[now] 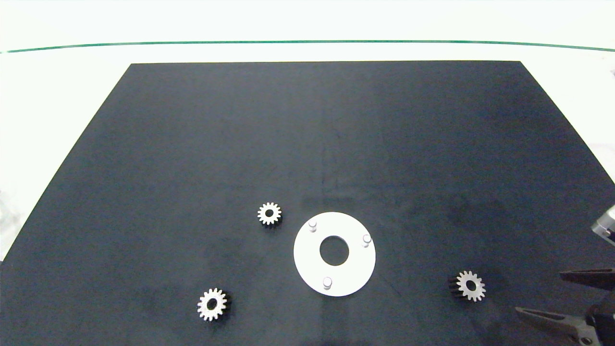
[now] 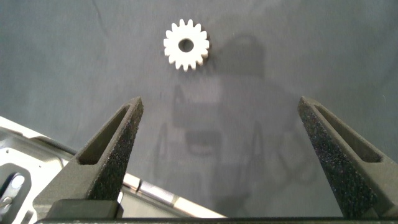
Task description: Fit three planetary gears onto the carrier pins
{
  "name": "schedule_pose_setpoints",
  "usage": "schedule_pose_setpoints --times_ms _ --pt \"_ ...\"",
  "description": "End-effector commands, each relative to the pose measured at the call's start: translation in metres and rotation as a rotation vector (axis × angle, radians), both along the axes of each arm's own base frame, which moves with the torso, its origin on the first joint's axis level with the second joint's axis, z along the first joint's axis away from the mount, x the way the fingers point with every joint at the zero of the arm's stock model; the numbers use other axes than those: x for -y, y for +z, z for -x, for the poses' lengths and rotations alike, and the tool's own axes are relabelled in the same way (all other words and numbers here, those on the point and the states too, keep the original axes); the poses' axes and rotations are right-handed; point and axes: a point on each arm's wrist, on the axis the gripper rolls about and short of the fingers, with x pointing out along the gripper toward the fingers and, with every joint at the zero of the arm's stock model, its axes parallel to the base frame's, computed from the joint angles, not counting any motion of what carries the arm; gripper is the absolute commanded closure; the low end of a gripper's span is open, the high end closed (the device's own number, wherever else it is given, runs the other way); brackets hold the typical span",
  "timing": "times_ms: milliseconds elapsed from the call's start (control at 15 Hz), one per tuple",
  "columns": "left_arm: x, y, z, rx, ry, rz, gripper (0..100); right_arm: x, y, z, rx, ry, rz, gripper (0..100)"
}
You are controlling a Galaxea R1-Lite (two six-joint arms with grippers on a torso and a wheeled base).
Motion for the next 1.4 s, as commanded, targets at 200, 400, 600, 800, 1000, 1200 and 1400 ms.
schedule_pose_setpoints --times_ms 200,400,600,800,1000,1200,1400 --pt "-0.002 -0.001 0.001 0.001 -0.071 -0.031 0 -0.010 -0.034 -0.028 -0.001 -0.002 0.028 0" --pt "-0.001 -0.001 -0.001 -0.008 -0.066 -0.038 0 -0.022 -0.042 -0.030 0.026 0.063 0.018 0" --pt "-0.002 -0.003 0.001 -0.027 -0.063 -0.042 0 -0.032 -0.046 -0.035 0.030 0.102 0.022 0" --pt "-0.002 -0.003 0.001 -0.026 -0.063 -0.042 0 -0.037 -0.052 -0.046 0.034 0.096 0.037 0" --pt "-0.002 -0.003 0.001 -0.029 -0.063 -0.042 0 -0.039 -0.056 -0.050 0.030 0.135 0.085 0" --pt "-0.002 -0.003 0.001 -0.029 -0.063 -0.042 0 -0.041 -0.057 -0.050 0.027 0.134 0.099 0" --pt "-0.002 -0.005 0.001 -0.033 -0.063 -0.043 0 -0.043 -0.060 -0.055 0.029 0.130 0.101 0"
